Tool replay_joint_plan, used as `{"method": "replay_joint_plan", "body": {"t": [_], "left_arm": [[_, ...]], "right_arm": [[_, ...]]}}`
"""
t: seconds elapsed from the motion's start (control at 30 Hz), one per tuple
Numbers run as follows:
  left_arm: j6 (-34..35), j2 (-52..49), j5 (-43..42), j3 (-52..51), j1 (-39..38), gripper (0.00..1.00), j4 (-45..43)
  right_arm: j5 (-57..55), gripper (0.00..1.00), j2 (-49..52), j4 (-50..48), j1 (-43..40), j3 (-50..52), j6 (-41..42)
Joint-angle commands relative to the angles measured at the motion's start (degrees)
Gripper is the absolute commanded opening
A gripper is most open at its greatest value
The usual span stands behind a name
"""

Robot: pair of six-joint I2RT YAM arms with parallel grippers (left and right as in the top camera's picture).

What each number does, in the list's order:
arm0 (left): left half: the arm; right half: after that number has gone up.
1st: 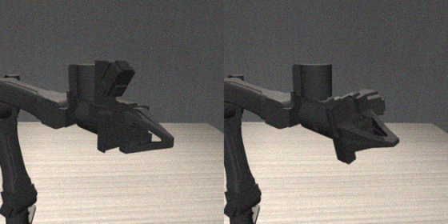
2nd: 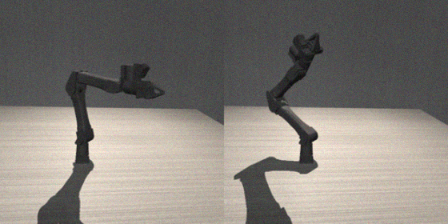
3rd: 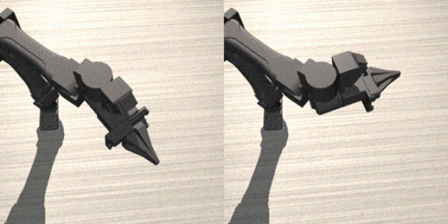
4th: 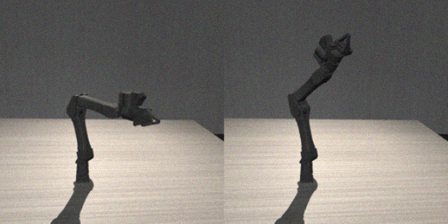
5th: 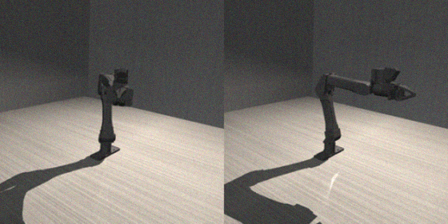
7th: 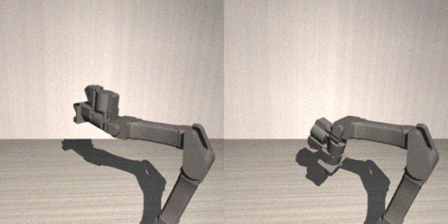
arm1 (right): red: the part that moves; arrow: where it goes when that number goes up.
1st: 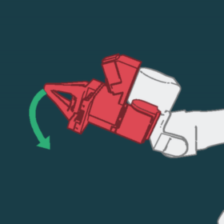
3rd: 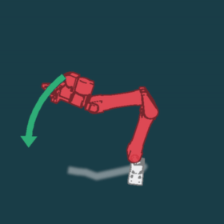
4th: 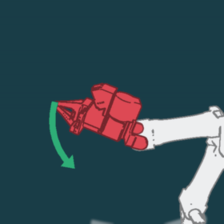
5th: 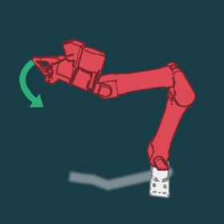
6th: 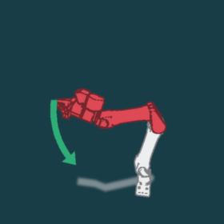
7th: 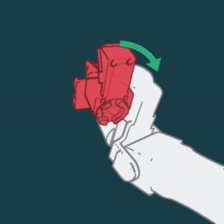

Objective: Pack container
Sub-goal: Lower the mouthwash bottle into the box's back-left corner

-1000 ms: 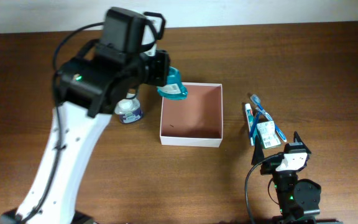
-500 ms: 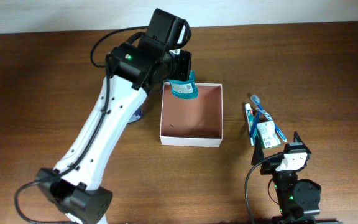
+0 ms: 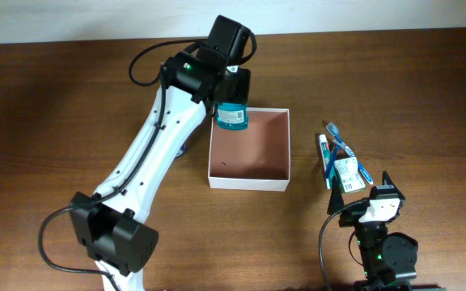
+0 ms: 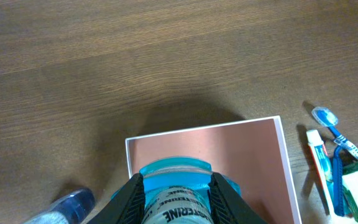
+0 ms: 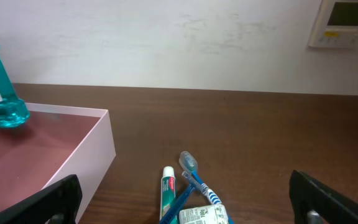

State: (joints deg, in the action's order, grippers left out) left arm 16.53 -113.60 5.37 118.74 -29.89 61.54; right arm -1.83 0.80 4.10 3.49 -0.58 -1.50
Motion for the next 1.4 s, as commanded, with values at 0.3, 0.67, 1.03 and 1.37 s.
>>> {"method": "replay_joint_plan", "body": {"t": [0.3, 0.67, 1.03, 1.37], "left_arm": [[-1.44, -3.54, 2.62, 1.73, -0.07, 0.13, -1.33], [-2.89, -4.70, 2.62, 1.20, -0.07, 0.10, -3.28], [-4.22, -5.03, 4.13, -0.52, -0.07, 0.10, -5.42], [-4.20, -8.24, 4.11, -0.52, -0.07, 0.10, -5.38]], "right_arm": [[-0.09, 0.98, -0.55, 0.46, 0.26, 0.26, 0.22], [-0.09, 0.98, -0.55, 0.46, 0.26, 0.26, 0.24], [-0.09, 0.98, -0.55, 0.46, 0.26, 0.26, 0.22], [-0.09, 0.98, -0.55, 0.46, 0.26, 0.26, 0.22]]}}
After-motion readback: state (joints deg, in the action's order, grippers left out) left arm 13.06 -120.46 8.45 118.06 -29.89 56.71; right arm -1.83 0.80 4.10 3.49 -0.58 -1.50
